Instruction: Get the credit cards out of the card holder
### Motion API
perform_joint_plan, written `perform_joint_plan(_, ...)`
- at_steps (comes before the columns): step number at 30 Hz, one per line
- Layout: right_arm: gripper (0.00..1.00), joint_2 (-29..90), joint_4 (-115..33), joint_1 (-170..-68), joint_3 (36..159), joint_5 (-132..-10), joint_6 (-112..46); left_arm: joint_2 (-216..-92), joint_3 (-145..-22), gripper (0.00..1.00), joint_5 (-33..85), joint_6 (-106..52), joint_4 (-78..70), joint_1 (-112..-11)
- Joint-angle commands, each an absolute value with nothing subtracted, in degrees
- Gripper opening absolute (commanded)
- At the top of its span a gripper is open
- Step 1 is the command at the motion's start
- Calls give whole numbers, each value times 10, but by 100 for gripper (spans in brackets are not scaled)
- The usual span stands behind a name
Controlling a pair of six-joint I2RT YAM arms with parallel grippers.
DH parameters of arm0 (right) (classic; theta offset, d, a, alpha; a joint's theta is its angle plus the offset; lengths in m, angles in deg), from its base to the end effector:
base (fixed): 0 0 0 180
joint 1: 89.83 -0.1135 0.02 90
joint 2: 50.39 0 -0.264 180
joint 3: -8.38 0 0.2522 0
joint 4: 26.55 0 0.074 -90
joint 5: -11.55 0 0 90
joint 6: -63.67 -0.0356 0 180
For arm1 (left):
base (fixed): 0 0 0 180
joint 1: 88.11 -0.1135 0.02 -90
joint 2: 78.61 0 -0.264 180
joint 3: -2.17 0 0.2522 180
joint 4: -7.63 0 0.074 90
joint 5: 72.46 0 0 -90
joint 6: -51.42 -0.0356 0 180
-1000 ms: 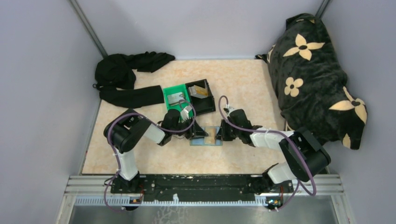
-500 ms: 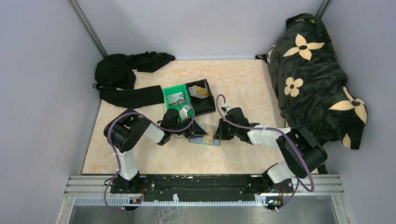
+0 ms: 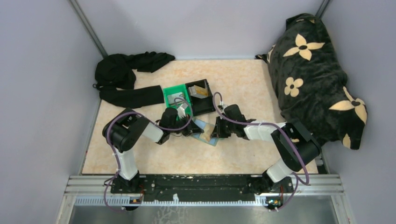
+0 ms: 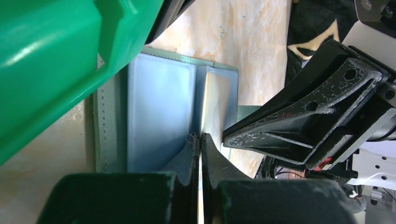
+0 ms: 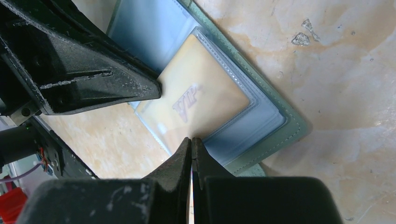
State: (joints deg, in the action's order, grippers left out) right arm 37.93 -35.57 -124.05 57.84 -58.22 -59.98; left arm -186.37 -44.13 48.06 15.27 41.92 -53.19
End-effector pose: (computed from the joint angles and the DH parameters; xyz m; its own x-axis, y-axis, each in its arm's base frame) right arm 0.2252 0.1680 0.1395 -0.9092 0.0104 -0.4162 -0.2590 0.7684 0.5851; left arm 0.2472 -0.1946 0.0956 -0.9182 -0.2073 -0.3376 0.2071 0.4752 -0.8552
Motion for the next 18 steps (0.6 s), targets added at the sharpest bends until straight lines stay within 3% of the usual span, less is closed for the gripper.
perform_joint_plan(1,0,411,-244,-1267,595,-560,-614,-1855,-452,0,563,155,430,-496)
perform_joint_plan(10,0,416,-240,-1268,564,-580,-613,-1819,-420,0,573,129,405,-526)
perform_joint_plan(14,0,419,-241,-1267,557,-584,-612,-1811,-398,13,587,127,413,-542)
perform_joint_plan(18,0,414,-252,-1264,555,-590,-609,-1810,-379,11,594,145,450,-543)
